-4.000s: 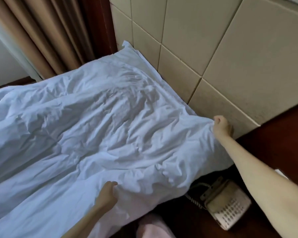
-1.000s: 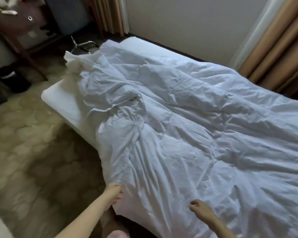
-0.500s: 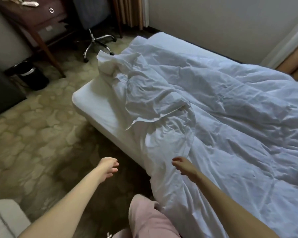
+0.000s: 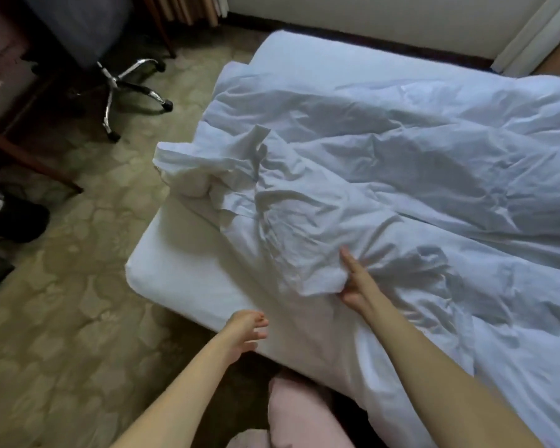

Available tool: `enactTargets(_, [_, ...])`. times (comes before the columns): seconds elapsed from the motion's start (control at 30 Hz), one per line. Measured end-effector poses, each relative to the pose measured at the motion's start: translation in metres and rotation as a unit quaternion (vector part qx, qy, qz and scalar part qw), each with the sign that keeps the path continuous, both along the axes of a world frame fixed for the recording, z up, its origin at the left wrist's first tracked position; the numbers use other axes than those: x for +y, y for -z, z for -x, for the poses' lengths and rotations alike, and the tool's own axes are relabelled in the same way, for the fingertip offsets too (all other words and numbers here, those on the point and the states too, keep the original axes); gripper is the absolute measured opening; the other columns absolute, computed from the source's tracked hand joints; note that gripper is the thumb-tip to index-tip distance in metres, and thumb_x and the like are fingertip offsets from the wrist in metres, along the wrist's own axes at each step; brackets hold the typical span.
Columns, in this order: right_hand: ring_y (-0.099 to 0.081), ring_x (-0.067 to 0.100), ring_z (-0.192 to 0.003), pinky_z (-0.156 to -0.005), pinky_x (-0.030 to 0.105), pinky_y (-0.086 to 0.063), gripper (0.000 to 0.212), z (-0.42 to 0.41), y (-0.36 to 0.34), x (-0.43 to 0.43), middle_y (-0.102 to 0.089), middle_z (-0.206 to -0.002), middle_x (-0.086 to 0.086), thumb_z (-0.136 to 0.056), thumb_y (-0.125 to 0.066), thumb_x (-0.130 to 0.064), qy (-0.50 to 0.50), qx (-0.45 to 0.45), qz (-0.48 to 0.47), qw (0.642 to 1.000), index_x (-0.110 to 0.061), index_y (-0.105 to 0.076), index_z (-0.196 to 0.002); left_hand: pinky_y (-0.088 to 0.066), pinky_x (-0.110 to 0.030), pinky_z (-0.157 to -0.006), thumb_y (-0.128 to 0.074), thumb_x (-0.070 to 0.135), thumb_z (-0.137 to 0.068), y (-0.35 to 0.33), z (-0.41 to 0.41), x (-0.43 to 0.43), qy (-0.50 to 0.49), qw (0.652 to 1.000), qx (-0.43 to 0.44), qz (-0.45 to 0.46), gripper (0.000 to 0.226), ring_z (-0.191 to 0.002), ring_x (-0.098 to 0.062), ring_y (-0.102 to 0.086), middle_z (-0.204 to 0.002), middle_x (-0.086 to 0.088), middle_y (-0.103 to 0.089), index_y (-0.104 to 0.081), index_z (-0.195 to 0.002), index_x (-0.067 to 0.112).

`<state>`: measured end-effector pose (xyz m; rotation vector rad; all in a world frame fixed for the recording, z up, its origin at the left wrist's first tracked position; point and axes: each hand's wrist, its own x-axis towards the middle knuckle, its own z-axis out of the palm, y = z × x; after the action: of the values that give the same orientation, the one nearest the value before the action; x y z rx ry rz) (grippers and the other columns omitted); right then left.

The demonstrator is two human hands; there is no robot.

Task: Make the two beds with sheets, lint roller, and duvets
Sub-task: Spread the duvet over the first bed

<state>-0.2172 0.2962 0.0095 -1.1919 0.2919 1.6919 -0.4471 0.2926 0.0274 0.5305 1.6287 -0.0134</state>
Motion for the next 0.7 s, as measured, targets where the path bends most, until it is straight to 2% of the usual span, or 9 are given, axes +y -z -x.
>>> enactTargets(0.1, [-0.071, 0.024, -0.080, -0.079, 0.039, -0.055, 0.025, 0.038, -0.021, 0.049, -0.073, -0.090, 0.013, -0.091, -0.058, -0.026, -0.020, 0.017, 0.038, 0.999, -0.004, -0.067, -0.100, -0.042, -0.037, -0.089, -0.045, 0.036, -0.098, -0.004, 0.024, 0.060, -0.033, 0.998, -0.044, 0.001, 0.030, -0.105, -0.020, -0.060, -0.123, -0.003, -0.060, -0.054, -0.120, 0.016])
enactTargets(0.2, [-0.066, 0.028, -0.100, -0.083, 0.040, -0.056, 0.032, 0.080, -0.038, 0.070, -0.069, -0.110, 0.017, -0.088, -0.062, -0.022, -0.041, 0.048, 0.060, 0.996, -0.001, -0.065, -0.112, -0.047, -0.035, -0.080, -0.046, 0.056, -0.091, -0.013, 0.027, 0.106, -0.118, 0.979, -0.165, 0.034, 0.044, -0.090, -0.018, -0.066, -0.110, -0.005, -0.068, -0.063, -0.109, 0.019])
enactTargets(0.23, [-0.065, 0.028, -0.102, -0.082, 0.039, -0.055, 0.034, 0.096, -0.044, 0.073, -0.068, -0.112, 0.017, -0.087, -0.064, -0.021, -0.046, 0.053, 0.066, 0.995, 0.000, -0.064, -0.114, -0.048, -0.036, -0.080, -0.044, 0.060, -0.089, -0.014, 0.027, 0.121, -0.129, 0.971, -0.199, 0.039, 0.054, -0.098, -0.022, -0.066, -0.120, -0.009, -0.065, -0.062, -0.115, 0.016])
enactTargets(0.3, [-0.066, 0.026, -0.099, -0.078, 0.036, -0.055, 0.036, 0.129, -0.053, 0.077, -0.069, -0.109, 0.016, -0.083, -0.067, -0.019, -0.043, 0.057, 0.070, 0.995, 0.003, -0.064, -0.112, -0.044, -0.042, -0.091, -0.030, 0.065, -0.092, -0.026, 0.031, 0.153, -0.097, 0.969, -0.222, 0.056, 0.074, -0.128, -0.034, -0.048, -0.142, -0.016, -0.046, -0.045, -0.138, 0.009])
enactTargets(0.37, [-0.068, 0.026, -0.098, -0.080, 0.034, -0.055, 0.037, 0.162, -0.062, 0.080, -0.069, -0.108, 0.017, -0.079, -0.067, -0.016, -0.008, 0.061, 0.058, 0.996, 0.004, -0.064, -0.111, -0.039, -0.046, -0.098, -0.026, 0.068, -0.091, -0.028, 0.044, 0.184, -0.067, 0.970, -0.218, 0.083, 0.081, -0.135, -0.037, -0.038, -0.146, -0.017, -0.040, -0.035, -0.144, 0.007])
enactTargets(0.47, [-0.060, 0.029, -0.113, -0.102, 0.041, -0.044, 0.040, 0.207, -0.074, 0.082, -0.065, -0.118, 0.017, -0.080, -0.067, -0.015, 0.094, 0.030, 0.053, 0.994, 0.002, -0.064, -0.116, -0.042, -0.048, -0.096, -0.049, 0.062, -0.086, -0.036, 0.072, 0.232, -0.060, 0.959, -0.251, 0.118, 0.074, -0.128, -0.037, -0.046, -0.138, -0.018, -0.051, -0.046, -0.137, 0.009])
enactTargets(0.53, [-0.061, 0.028, -0.112, -0.103, 0.041, -0.044, 0.043, 0.246, -0.084, 0.087, -0.066, -0.117, 0.014, -0.078, -0.068, -0.015, 0.175, -0.017, 0.062, 0.982, 0.000, -0.064, -0.118, -0.048, -0.046, -0.087, -0.063, 0.046, -0.084, -0.049, 0.096, 0.261, -0.011, 0.950, -0.278, 0.144, 0.056, -0.112, -0.033, -0.059, -0.116, -0.018, -0.066, -0.058, -0.125, 0.008])
enactTargets(0.63, [-0.069, 0.021, -0.094, -0.080, 0.031, -0.055, 0.029, 0.323, -0.101, 0.100, -0.073, -0.102, 0.008, -0.082, -0.068, -0.011, 0.315, -0.074, 0.077, 0.943, -0.005, -0.066, -0.111, -0.048, -0.035, -0.069, -0.059, 0.027, -0.090, -0.065, 0.142, 0.304, 0.202, 0.945, -0.247, 0.066, 0.023, -0.080, -0.022, -0.069, -0.084, -0.009, -0.075, -0.068, -0.101, 0.010])
enactTargets(0.7, [-0.070, 0.020, -0.086, -0.068, 0.028, -0.055, 0.024, 0.380, -0.114, 0.116, -0.073, -0.098, 0.010, -0.084, -0.066, -0.006, 0.379, -0.057, 0.068, 0.921, -0.004, -0.066, -0.108, -0.048, -0.034, -0.072, -0.057, 0.021, -0.089, -0.079, 0.176, 0.327, 0.292, 0.926, -0.240, 0.026, 0.020, -0.080, -0.021, -0.069, -0.088, -0.010, -0.074, -0.069, -0.099, 0.008])
